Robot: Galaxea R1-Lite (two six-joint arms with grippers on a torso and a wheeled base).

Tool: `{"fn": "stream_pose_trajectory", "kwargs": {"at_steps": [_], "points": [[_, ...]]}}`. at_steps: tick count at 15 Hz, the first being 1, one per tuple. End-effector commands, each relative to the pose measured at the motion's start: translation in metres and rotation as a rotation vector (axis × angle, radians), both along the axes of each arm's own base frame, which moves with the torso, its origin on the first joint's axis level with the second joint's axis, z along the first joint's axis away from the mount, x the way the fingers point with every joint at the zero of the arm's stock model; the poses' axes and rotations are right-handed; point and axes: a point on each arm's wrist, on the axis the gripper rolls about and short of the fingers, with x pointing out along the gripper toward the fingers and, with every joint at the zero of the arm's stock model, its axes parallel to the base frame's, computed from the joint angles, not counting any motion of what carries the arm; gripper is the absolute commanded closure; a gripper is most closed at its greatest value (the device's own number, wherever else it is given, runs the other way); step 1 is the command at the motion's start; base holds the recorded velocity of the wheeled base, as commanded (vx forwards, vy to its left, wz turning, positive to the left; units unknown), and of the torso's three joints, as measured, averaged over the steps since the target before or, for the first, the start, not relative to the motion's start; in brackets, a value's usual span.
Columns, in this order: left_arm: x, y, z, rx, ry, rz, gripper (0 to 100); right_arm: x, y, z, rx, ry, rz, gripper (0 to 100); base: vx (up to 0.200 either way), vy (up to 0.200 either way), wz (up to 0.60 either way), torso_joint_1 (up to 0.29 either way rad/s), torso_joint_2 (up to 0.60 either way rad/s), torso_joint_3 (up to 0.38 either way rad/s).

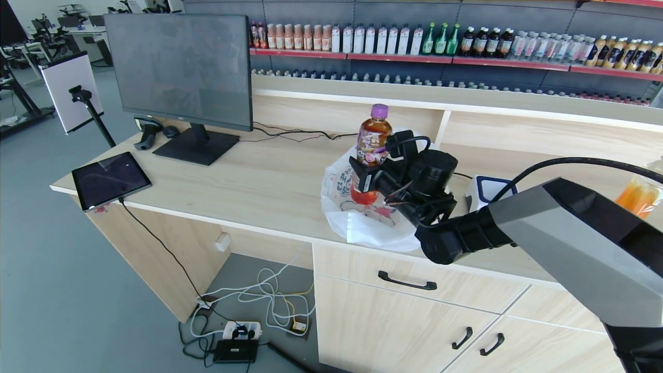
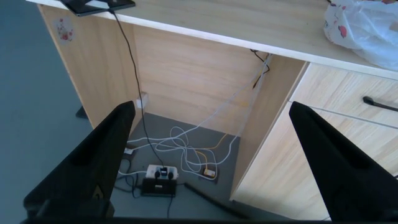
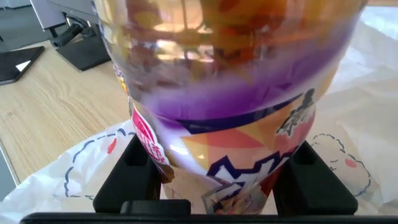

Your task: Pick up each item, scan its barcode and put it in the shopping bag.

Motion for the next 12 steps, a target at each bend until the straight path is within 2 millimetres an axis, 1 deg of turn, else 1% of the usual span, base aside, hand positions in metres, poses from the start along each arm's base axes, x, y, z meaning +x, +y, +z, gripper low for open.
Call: {"fn": "stream_pose_trajectory", "kwargs": {"at_steps": [1, 2, 3, 5, 12], "points": [[0.0, 0.0, 0.0, 0.0, 0.0, 0.0, 0, -0.001, 0.009, 0.008, 0.012, -0.019, 0.02, 100, 0.0, 0.0, 0.0, 0.0, 0.0, 0.0], [0.0, 0.0, 0.0, 0.0, -0.002, 0.0, 0, 0.0, 0.01, 0.0, 0.005, -0.006, 0.022, 100, 0.0, 0.0, 0.0, 0.0, 0.0, 0.0], [0.0, 0.0, 0.0, 0.0, -0.002, 0.0, 0, 0.0, 0.01, -0.002, 0.003, -0.003, 0.022, 100, 0.0, 0.0, 0.0, 0.0, 0.0, 0.0], [0.0, 0.0, 0.0, 0.0, -0.002, 0.0, 0, 0.004, 0.012, -0.018, -0.008, 0.017, 0.022, 100, 0.0, 0.0, 0.0, 0.0, 0.0, 0.0], [0.0, 0.0, 0.0, 0.0, -0.002, 0.0, 0, 0.007, 0.014, -0.035, -0.017, 0.054, 0.022, 100, 0.0, 0.0, 0.0, 0.0, 0.0, 0.0]]}}
